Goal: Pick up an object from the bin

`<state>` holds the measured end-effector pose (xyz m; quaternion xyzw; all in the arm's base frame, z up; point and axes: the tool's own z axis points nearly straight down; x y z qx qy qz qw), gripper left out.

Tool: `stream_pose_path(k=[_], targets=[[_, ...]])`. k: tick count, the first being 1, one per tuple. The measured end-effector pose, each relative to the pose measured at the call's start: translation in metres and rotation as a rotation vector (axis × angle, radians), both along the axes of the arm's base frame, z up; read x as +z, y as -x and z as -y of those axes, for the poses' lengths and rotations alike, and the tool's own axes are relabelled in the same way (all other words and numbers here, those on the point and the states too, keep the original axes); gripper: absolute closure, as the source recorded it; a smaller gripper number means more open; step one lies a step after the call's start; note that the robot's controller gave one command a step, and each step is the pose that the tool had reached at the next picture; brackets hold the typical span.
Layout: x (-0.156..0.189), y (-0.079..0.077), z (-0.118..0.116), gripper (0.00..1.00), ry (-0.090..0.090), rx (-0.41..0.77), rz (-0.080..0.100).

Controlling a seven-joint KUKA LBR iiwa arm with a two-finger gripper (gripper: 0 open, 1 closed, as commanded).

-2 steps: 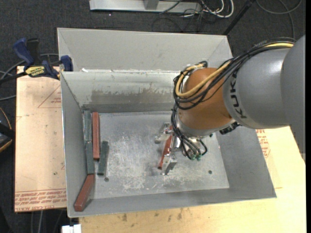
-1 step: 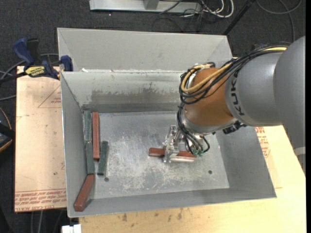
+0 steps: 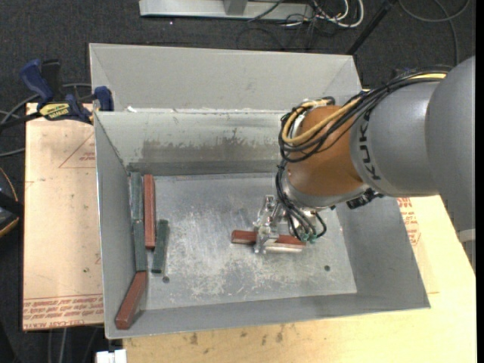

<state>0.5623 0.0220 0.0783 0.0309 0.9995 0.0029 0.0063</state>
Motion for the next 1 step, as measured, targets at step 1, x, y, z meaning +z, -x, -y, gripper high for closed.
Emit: stream_pose_path(k=[1], targets=[[0.1195,0.006,-0.0084,1.0,0.005,0.045,-0.01]])
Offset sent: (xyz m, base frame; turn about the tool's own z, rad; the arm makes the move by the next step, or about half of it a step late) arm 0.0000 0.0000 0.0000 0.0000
